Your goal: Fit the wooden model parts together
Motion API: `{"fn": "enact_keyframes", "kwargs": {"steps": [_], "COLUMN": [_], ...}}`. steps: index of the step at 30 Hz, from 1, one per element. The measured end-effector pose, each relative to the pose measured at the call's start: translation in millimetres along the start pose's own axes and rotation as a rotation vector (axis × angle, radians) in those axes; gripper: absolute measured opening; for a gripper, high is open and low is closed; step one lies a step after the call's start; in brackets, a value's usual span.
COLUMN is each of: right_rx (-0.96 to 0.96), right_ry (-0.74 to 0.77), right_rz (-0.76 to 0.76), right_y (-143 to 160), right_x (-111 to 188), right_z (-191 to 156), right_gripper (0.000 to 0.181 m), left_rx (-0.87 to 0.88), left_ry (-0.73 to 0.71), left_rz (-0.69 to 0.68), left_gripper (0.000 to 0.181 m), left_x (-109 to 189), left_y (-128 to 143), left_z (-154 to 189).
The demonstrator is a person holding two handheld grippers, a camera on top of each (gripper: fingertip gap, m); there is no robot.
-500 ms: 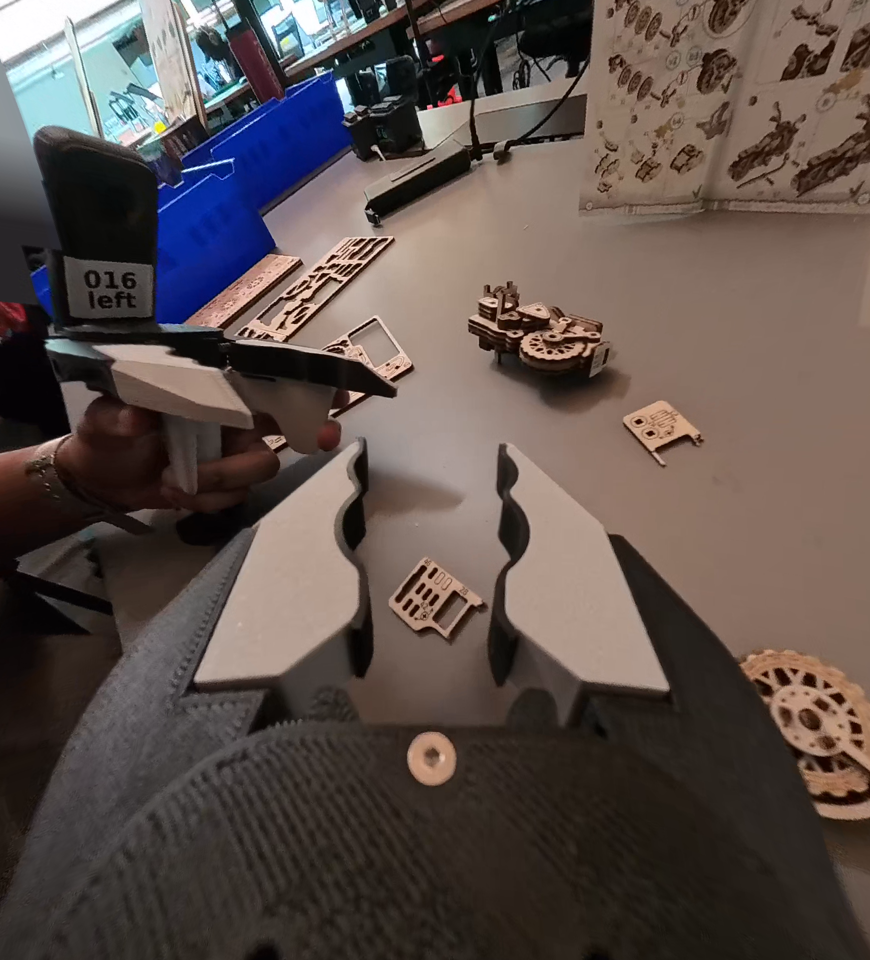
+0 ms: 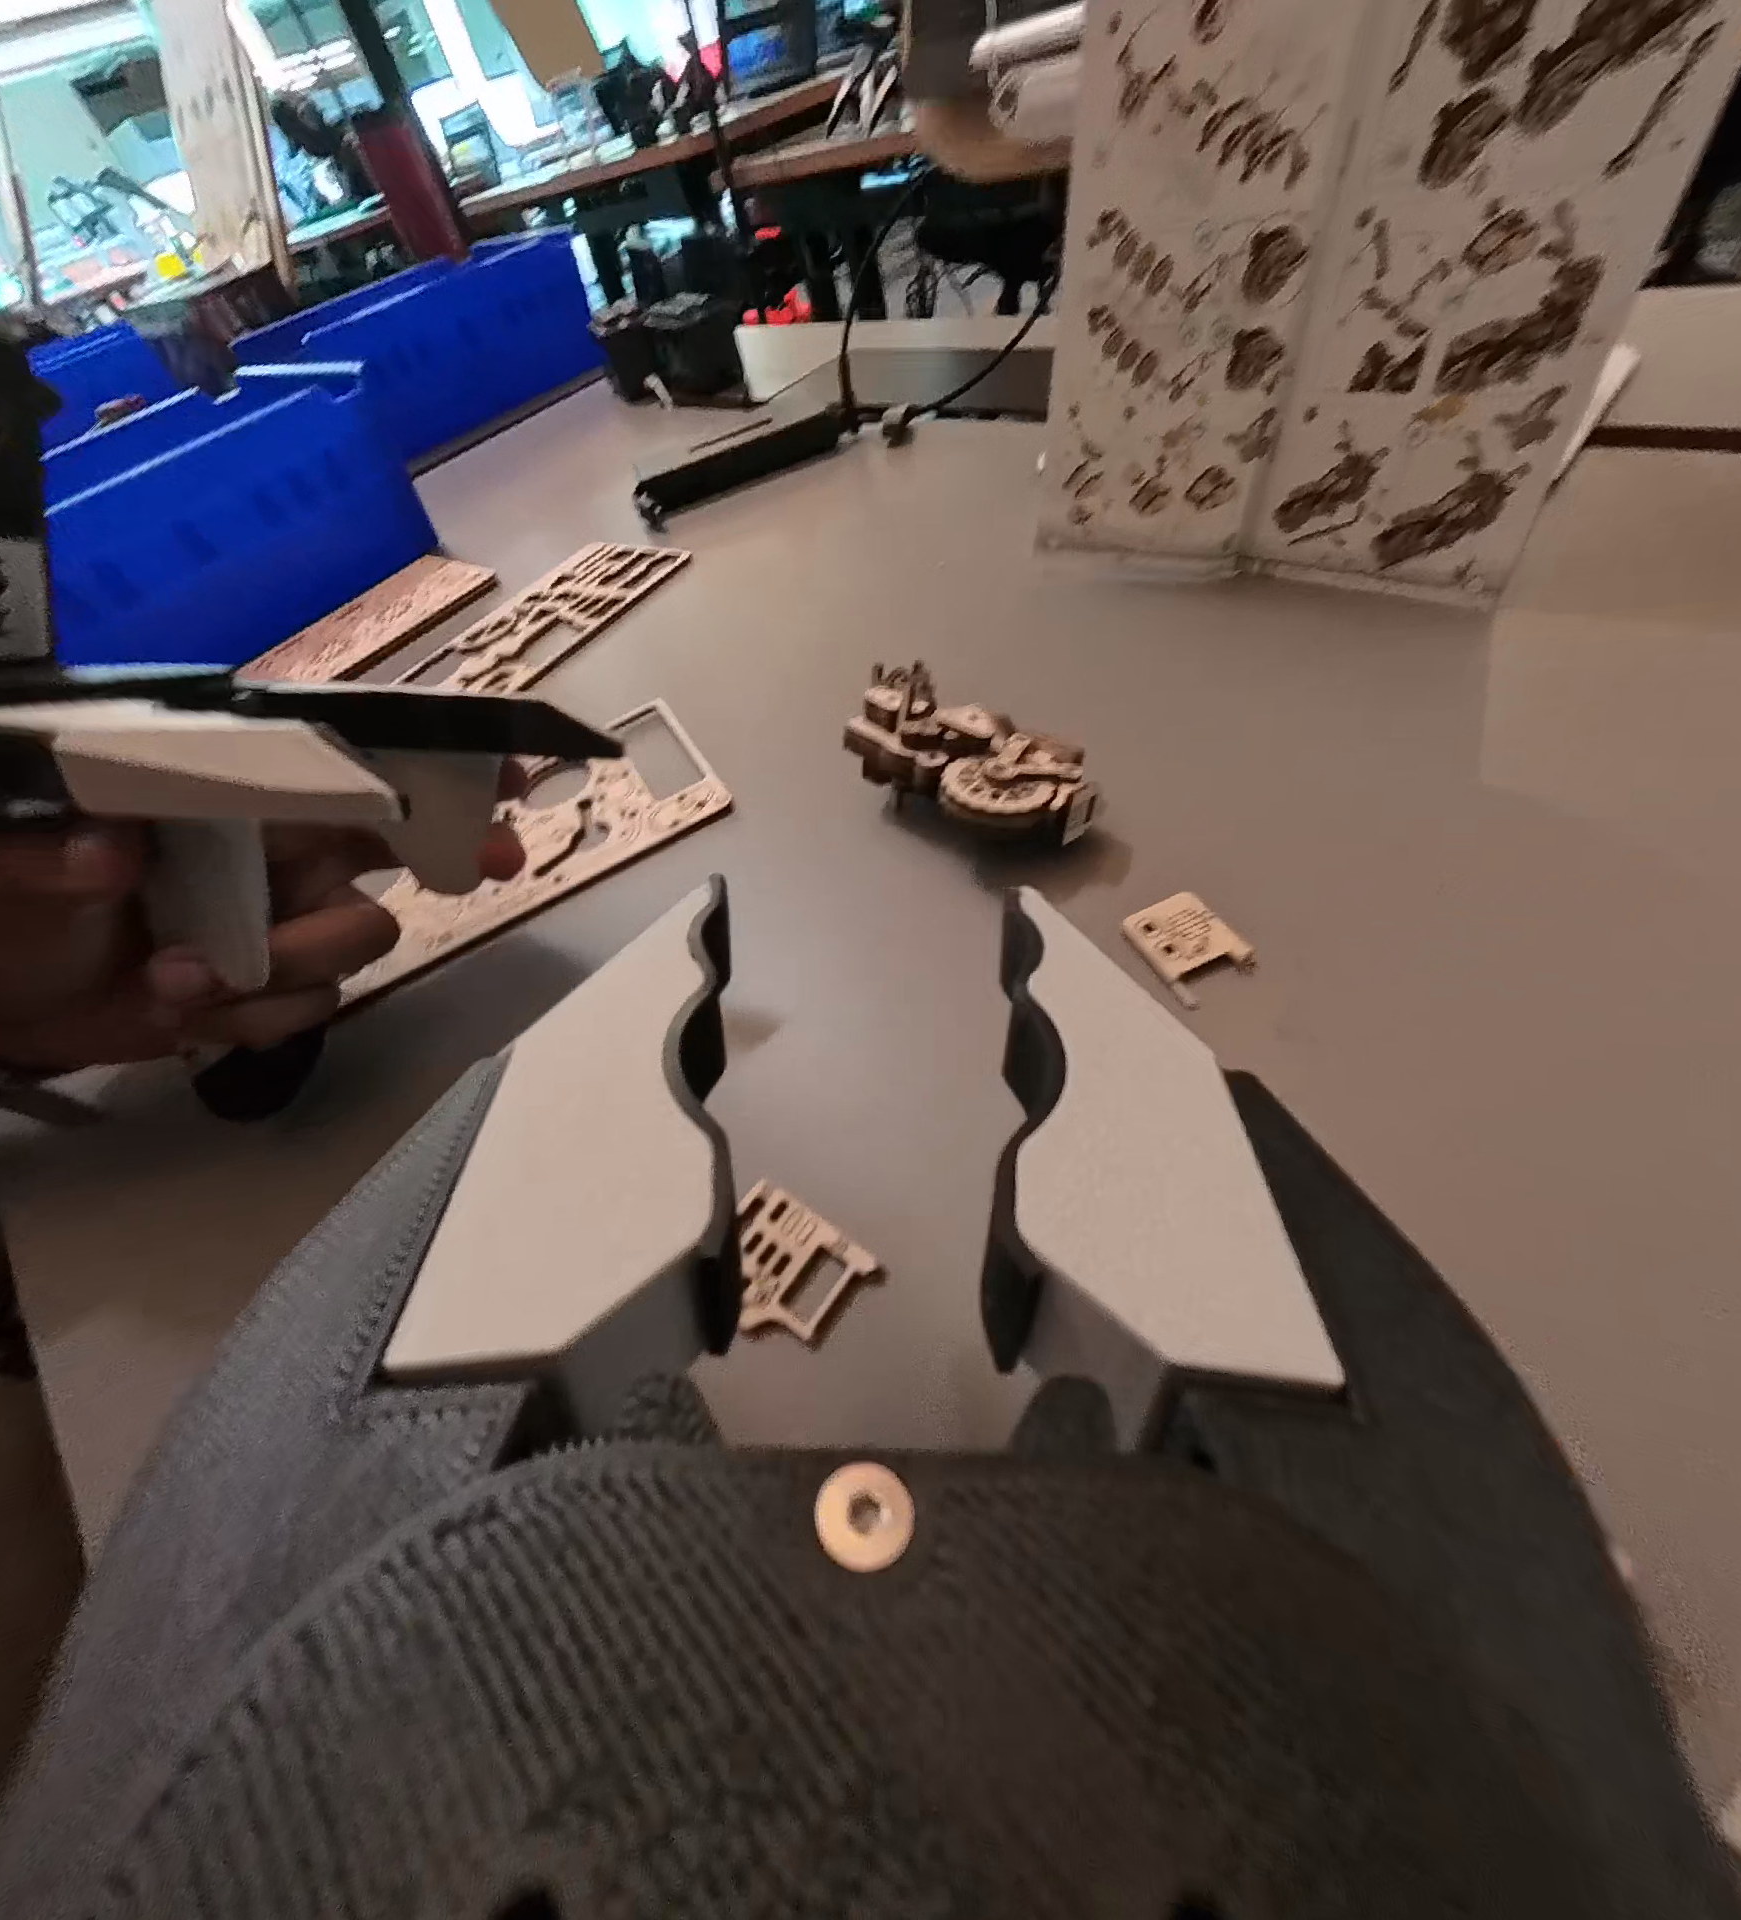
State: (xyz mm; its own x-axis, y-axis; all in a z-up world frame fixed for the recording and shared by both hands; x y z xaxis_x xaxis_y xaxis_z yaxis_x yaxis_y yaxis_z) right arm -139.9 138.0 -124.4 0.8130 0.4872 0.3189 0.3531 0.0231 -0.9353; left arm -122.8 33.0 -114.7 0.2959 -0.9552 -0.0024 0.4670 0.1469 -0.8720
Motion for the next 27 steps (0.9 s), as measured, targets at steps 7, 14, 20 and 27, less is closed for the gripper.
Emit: {"fn": "enact_keyframes", "kwargs": {"steps": [7,14,20,27], "right_rx": [-0.132,-0.133,-0.066,0.018], "right_ry": [0.042,0.062,0.064,0.076], "right_rz": [-0.037,-0.084,-0.185,-0.259], "right_y": [-58.4,-28.1,-5.4,10.3], "right_x": [-52.2,-71.4,-79.8,-88.5], "right_z": [29.1,25.3,16.2,9.1], "right_gripper": [0.055,0.048,0.053,0.054], "left_rx": [-0.050,0.012,0.107,0.138], "left_ry": [-0.262,-0.401,-0.377,-0.320], "left_rz": [-0.044,-0.264,-0.324,-0.347], "left_gripper": [0.073,0.070,0.066,0.056], "left_x": [-7.0,-21.6,-24.3,-24.8], "left_y": [-46.2,-32.6,-18.1,-9.2], "left_z": [-61.1,-126.7,-141.6,-136.9]}}
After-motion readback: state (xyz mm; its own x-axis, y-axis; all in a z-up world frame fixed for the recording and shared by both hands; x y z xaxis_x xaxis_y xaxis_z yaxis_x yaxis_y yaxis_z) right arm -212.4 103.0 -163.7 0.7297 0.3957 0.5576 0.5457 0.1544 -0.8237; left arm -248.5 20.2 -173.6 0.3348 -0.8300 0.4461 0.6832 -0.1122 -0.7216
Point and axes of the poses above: each gripper's, where its closed fingertips meet, x back along the fingers, y out of its underside, z = x × y across the jaws, the point moved 2 cm from there along x, back along the fingers, and after that the axes turned 13 degrees about y, right-handed, at the moved point
